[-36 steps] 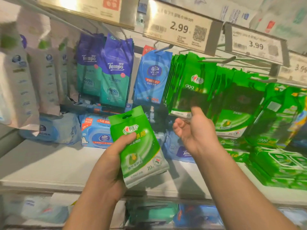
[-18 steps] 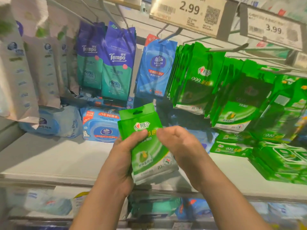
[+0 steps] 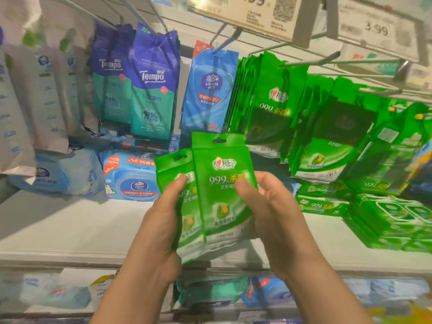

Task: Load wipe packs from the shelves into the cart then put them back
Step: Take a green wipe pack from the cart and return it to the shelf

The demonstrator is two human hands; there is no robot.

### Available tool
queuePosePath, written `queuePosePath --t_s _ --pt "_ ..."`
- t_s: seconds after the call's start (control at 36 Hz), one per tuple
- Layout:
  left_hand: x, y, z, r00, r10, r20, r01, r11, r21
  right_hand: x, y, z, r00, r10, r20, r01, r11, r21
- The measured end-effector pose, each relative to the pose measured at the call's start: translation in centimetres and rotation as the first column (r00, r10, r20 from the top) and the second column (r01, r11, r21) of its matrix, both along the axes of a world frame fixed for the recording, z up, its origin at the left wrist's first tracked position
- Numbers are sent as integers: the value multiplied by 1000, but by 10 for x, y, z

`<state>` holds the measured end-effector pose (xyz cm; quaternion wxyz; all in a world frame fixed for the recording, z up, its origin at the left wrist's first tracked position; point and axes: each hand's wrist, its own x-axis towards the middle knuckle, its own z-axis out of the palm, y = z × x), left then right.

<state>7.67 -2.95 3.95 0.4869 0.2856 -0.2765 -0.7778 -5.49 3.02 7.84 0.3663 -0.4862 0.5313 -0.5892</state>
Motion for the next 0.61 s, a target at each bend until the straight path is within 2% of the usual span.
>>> queuePosePath --t_s 0.06,0.17,0.22,0.42,0.5,0.61 --pt "0 -2 -1 997 55 49 -54 998 -14 -4 2 1 999 -48 1 48 997 -63" --pt "-1 -4 7 997 48 66 -48 999 -1 -11 7 9 984 -175 -36 164 964 -211" --pt "-3 -10 15 990 111 90 -105 992 -64 -13 13 17 969 -246 -38 223 925 -308" --pt "-11 -6 24 973 166 160 -164 986 -26 -17 31 48 931 -365 21 321 789 -524" --pt "-14 -1 37 968 163 192 -163 987 -14 -21 30 57 911 -413 8 347 755 -556" --pt "-17 4 43 967 161 196 -168 986 17 -24 24 61 898 -441 5 378 765 -521"
